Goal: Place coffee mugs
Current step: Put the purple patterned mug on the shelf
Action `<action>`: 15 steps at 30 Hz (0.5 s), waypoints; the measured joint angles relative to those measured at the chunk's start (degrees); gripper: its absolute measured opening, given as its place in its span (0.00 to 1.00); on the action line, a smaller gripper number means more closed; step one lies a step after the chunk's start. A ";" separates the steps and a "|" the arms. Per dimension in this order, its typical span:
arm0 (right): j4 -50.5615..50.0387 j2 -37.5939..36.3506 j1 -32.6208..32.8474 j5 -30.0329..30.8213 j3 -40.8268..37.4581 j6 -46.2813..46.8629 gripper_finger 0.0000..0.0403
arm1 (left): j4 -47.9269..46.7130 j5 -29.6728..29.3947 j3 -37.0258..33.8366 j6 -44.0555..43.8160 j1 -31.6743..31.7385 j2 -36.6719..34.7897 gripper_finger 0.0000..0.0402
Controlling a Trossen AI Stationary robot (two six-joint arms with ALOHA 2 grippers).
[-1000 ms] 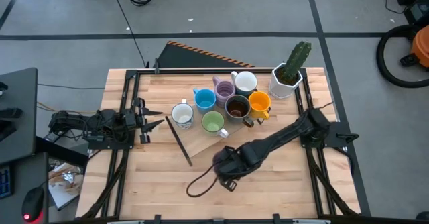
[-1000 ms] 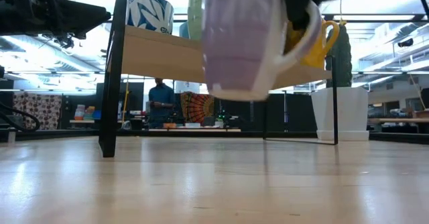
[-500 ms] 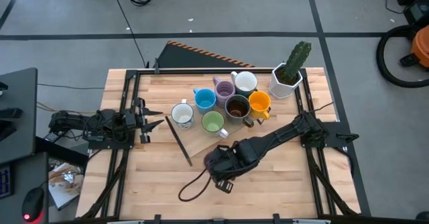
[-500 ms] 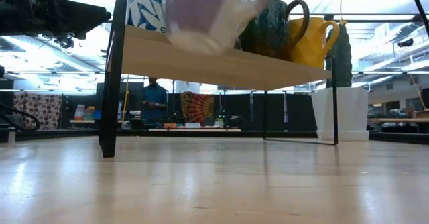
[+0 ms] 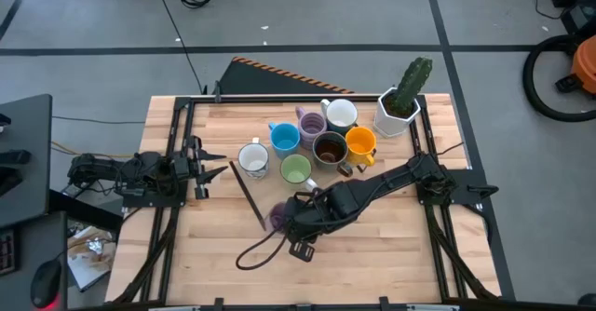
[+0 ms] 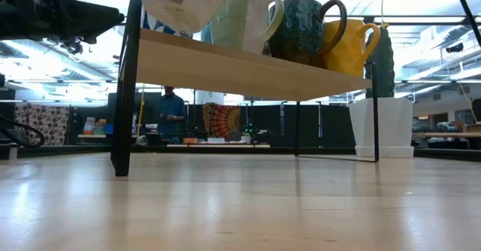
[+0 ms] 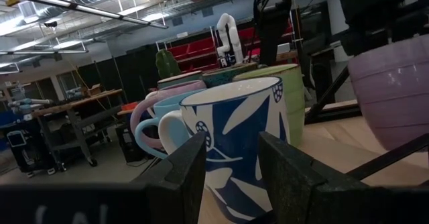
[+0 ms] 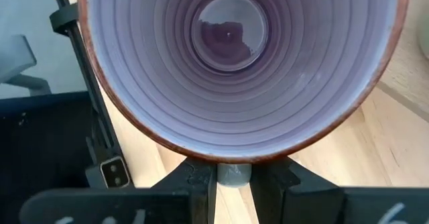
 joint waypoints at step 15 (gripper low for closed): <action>-3.98 -0.14 -0.73 6.87 5.57 -2.65 0.17 | -0.01 0.00 0.00 -0.05 -0.01 0.00 0.35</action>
